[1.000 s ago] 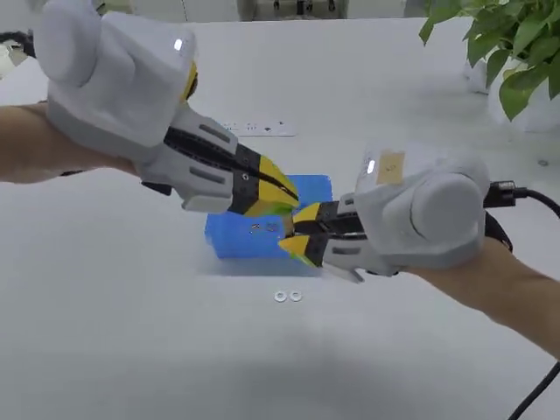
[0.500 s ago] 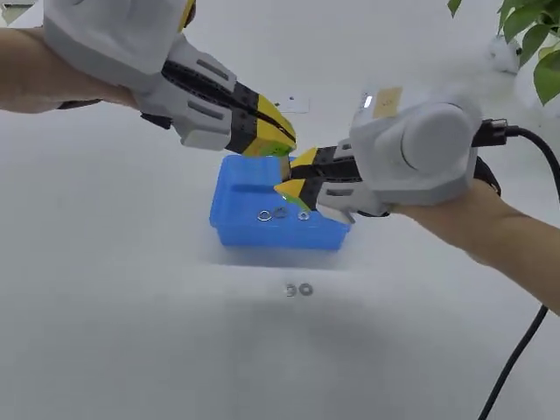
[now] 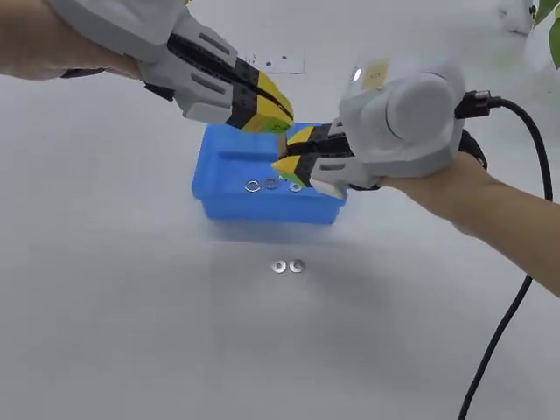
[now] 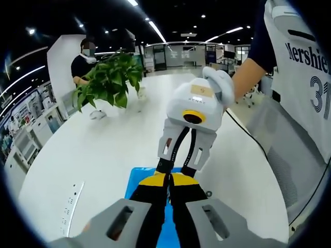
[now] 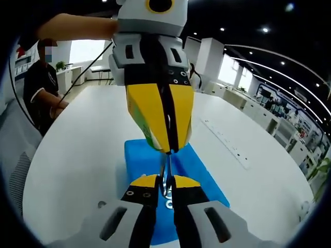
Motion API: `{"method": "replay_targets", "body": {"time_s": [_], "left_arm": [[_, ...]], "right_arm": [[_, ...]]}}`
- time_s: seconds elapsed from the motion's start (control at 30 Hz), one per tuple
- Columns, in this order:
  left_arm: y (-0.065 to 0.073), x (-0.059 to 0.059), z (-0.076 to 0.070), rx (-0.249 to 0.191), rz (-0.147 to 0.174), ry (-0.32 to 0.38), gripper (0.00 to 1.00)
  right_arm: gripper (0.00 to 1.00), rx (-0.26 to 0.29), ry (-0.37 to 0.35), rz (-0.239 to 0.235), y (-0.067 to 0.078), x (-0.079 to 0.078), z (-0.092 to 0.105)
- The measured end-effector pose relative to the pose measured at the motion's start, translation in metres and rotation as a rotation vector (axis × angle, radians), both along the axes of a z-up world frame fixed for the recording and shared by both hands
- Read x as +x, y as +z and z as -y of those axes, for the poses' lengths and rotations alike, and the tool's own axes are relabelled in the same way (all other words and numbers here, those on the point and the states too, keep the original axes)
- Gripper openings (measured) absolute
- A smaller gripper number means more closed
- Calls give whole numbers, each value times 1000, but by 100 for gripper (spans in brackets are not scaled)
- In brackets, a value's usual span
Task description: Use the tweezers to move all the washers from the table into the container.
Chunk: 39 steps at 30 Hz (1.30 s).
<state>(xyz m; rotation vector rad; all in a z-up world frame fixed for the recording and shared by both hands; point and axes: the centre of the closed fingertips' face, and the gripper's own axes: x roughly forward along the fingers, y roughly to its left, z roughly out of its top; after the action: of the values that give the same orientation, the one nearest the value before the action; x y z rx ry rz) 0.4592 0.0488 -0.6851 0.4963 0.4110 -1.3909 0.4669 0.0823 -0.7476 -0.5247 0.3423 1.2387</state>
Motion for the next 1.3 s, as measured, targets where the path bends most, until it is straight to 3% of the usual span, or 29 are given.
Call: {"method": "replay_targets", "body": {"time_s": [0.53, 0.77, 0.93, 1.3], "left_arm": [[-18, 6, -1, 20, -47, 10, 5], [-18, 4, -1, 17, -45, 4, 5], [-8, 0, 1, 13, -24, -5, 5], [26, -22, 3, 38, 34, -40, 6]], "right_arm": [[11, -6, -8, -50, -18, 5, -1], [11, -14, -7, -46, -18, 5, 0], [11, -1, -15, -33, -8, 4, 3], [11, 31, 3, 20, 25, -10, 3]]}}
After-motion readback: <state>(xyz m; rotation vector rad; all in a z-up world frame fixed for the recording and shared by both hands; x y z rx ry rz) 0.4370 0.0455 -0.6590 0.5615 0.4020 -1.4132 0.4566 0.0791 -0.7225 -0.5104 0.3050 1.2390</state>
